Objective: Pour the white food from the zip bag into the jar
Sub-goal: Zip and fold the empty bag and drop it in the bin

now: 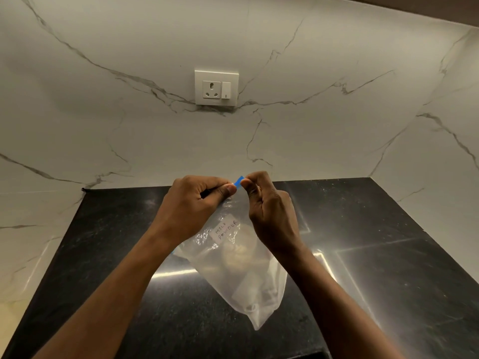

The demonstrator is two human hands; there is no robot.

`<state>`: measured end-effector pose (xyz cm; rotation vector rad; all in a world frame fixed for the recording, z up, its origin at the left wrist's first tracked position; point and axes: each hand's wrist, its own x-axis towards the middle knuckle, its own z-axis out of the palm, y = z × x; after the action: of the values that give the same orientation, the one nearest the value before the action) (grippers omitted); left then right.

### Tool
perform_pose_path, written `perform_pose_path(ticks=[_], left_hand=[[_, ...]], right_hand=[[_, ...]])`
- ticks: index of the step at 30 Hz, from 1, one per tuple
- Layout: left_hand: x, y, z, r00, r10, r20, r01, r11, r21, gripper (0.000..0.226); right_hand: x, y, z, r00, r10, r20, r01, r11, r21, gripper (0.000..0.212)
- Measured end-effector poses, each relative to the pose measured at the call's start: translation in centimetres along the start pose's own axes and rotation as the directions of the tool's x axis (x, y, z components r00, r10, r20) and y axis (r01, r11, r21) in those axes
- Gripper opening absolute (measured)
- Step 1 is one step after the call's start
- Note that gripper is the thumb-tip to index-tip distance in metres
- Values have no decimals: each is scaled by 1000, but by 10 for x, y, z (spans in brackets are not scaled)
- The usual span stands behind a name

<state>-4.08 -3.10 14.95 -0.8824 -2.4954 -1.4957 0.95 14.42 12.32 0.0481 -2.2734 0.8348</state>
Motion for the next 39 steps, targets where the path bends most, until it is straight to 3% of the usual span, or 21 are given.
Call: perform_pose_path(ticks=[9,12,13,14,15,16,17,18,21,23,25,27,30,33,36,39], left_hand=[[-8,-5,-1,998,-69,8,69,993,-93,12],[-7,-7,1,991,-129,-46,115,965,-237,11],[-8,-9,1,978,-198,-61,159,907,-390,19],[-9,-12,0,959,-281,-36,204,774,-600,36],[-12,-16,1,937,-346,56,250,548,-798,57],[-18,-21,4,923,-345,169,279,300,-912,78],[-28,-23,9,918,-298,262,307,118,-944,91],[-37,-23,17,918,-227,326,340,27,-940,97],[-55,-13,48,900,-218,378,401,69,-914,80],[-54,-7,57,885,-302,355,390,64,-918,55],[-51,-7,54,863,-369,346,376,12,-926,43],[-49,-13,47,855,-380,353,368,-36,-929,48],[-53,-20,42,841,-379,387,400,-49,-915,52],[-57,-21,45,833,-364,417,431,-47,-901,55],[-62,-23,46,847,-349,401,430,6,-903,50],[-64,-28,44,856,-347,383,455,158,-876,45]], right_hand=[[13,12,-13,986,147,-84,-136,983,122,17],[18,16,-15,970,206,-128,-184,969,162,17],[20,16,-15,962,232,-145,-203,961,188,18],[22,17,-14,949,272,-159,-231,944,237,20],[25,19,-13,931,327,-162,-268,914,304,21],[28,20,-10,909,389,-152,-309,872,381,22],[29,21,-8,886,445,-133,-349,826,442,22],[29,22,-4,867,485,-117,-384,798,466,20],[25,17,9,848,521,-93,-442,794,418,10],[17,11,14,876,480,-51,-434,829,353,24],[0,7,15,950,310,-29,-302,941,154,43],[-24,0,15,994,68,83,-63,996,-60,56],[-63,-4,20,915,-87,393,152,979,-137,63],[-82,4,22,838,-33,545,139,978,-154,66],[-71,8,14,890,60,452,-13,994,-107,63],[-38,15,-4,976,142,167,-140,990,-23,59]])
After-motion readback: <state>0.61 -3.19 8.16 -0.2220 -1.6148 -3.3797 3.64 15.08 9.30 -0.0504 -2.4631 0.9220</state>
